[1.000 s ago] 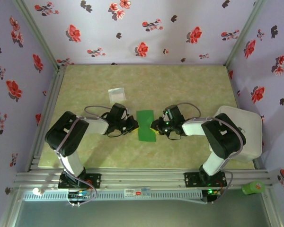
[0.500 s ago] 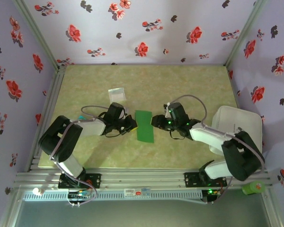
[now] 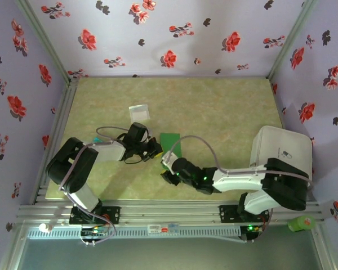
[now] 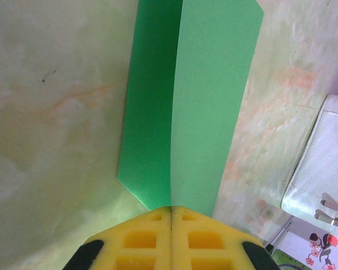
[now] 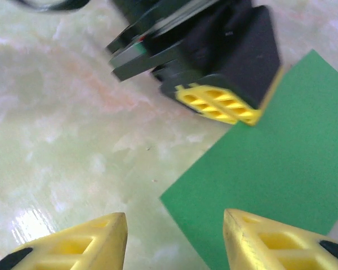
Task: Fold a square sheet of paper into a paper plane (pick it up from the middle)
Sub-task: Third fold the triangle at the center of the table.
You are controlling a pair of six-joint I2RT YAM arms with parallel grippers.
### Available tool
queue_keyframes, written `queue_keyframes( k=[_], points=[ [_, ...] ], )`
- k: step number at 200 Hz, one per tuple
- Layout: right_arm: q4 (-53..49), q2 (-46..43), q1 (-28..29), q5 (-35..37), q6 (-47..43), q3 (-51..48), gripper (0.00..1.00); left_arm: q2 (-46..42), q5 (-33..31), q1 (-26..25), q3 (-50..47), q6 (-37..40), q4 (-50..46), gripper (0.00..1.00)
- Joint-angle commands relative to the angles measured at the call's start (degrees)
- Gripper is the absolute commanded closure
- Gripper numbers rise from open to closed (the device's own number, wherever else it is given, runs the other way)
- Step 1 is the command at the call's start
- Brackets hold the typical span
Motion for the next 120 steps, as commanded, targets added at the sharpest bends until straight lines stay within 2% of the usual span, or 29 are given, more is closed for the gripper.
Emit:
queue_keyframes(
  k=[1,34,52,120],
  points=[
    [5.44,3.30,4.08,12.13,-6.75,1.82,0.51,-1.46,0.54,0.50,1.31,-0.90,-0.77,0.97],
    [5.30,7.99,8.16,24.96,-9.25,3.22,0.49,-1.54,0.63,0.51,1.26,-0.92,-0.86,0.97],
    [4.10,10.03,8.79,28.52,-9.77,4.02,0.49,-1.55,0.66,0.50,1.43,-0.93,-0.77,0.97],
    [5.54,11.68,9.06,28.53,-8.46,4.23,0.60,-1.40,0.73,0.51,1.36,-0.80,-0.86,0.96]
  ],
)
